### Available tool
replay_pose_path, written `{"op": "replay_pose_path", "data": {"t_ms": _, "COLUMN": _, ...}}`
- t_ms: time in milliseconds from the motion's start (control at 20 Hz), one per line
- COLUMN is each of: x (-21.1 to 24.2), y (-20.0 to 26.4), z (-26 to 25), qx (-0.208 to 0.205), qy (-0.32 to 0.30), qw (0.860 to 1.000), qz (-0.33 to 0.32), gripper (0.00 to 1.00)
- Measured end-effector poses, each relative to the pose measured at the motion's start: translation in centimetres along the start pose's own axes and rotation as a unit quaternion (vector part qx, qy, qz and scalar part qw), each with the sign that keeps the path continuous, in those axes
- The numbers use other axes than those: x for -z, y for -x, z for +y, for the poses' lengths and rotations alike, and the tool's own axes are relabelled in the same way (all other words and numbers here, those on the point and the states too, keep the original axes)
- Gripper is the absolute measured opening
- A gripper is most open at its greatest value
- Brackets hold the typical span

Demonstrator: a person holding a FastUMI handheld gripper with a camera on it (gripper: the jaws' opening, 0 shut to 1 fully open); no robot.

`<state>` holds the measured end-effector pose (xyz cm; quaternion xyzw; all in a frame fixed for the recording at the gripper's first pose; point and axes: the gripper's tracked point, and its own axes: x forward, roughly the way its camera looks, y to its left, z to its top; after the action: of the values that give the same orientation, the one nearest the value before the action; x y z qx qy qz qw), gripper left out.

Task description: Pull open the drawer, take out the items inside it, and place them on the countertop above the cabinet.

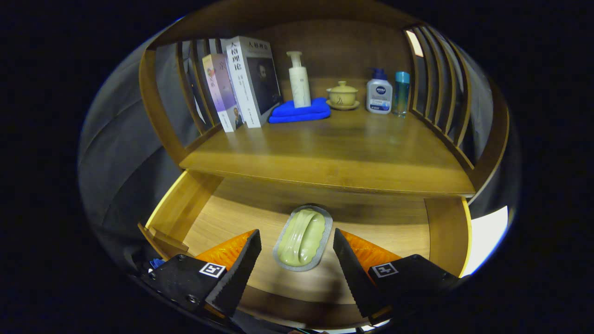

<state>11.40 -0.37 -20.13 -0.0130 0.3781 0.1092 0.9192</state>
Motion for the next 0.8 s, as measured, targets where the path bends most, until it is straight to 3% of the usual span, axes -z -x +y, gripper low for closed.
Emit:
{"op": "replay_pose_path", "data": {"t_ms": 250, "x": 1.5, "y": -3.3, "z": 0.6, "qx": -0.001, "qy": -0.014, "qw": 0.998, "qz": 0.065, "gripper": 0.98}}
{"op": "replay_pose_path", "data": {"t_ms": 650, "x": 1.3, "y": -5.6, "z": 0.6, "qx": 0.005, "qy": -0.07, "qw": 0.991, "qz": 0.117, "gripper": 0.96}}
{"op": "replay_pose_path", "data": {"t_ms": 800, "x": 1.7, "y": -5.9, "z": 1.1, "qx": 0.009, "qy": -0.051, "qw": 0.99, "qz": 0.133, "gripper": 0.86}}
